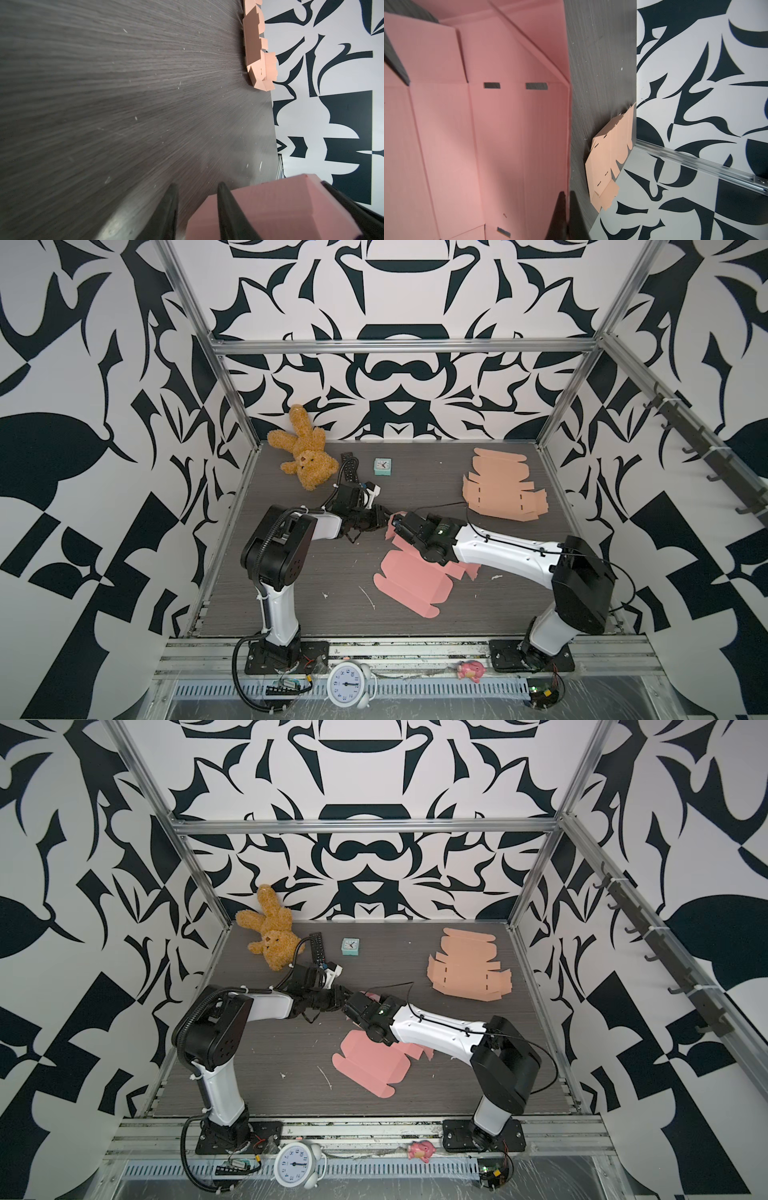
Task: Fold the paper box
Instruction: 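Raise the side panel upright with the right gripper toward the left gripper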
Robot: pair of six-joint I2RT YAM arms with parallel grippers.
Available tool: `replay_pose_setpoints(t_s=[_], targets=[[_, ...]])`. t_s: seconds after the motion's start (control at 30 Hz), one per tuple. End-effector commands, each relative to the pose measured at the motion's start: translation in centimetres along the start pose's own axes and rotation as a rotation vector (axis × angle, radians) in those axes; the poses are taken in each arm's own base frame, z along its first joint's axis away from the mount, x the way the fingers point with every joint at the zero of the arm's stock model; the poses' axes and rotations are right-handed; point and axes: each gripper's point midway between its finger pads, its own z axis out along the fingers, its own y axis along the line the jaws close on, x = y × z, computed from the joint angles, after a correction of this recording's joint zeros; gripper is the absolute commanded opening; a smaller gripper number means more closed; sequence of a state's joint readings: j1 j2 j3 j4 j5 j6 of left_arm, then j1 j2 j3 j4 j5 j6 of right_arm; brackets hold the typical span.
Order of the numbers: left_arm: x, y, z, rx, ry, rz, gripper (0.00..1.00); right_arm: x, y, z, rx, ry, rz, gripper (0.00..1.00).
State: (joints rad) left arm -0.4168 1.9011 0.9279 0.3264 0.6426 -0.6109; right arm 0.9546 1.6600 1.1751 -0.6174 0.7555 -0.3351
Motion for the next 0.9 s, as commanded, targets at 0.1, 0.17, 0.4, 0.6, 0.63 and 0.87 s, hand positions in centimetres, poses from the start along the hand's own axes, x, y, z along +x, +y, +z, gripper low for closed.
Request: replay_pose_setpoints(t_s=[0.1, 0.17, 0.4, 0.6, 0.63, 0.87], targets=[[0.7, -2.4, -0.7, 0.059, 0.004, 0.043, 0.36, -1.0, -2.0, -0.7, 0.133, -0.028, -0.015, 0.03], [0.9, -2.7, -1.0, 0.065, 0.002, 0.049, 0.36, -1.1, -2.1, -0.8, 0.151, -0.035, -0.026, 0.02], [1.9, -2.9, -1.5, 0.078, 0.010, 0.062, 0.36, -1.4, -1.9, -0.6, 0.191, -0.070, -0.078, 0.03], [2.8, -2.3, -1.4, 0.082, 0.005, 0.060, 0.37, -1.8, -1.6, -0.2, 0.219, -0.089, -0.103, 0.02], [2.9, -2.3, -1.5, 0.083, 0.004, 0.061, 0.37, -1.8, -1.5, -0.1, 0.219, -0.090, -0.107, 0.03], [4.4, -2.5, -1.9, 0.101, -0.026, 0.097, 0.40, -2.1, -1.0, 0.0, 0.257, -0.139, -0.136, 0.03]])
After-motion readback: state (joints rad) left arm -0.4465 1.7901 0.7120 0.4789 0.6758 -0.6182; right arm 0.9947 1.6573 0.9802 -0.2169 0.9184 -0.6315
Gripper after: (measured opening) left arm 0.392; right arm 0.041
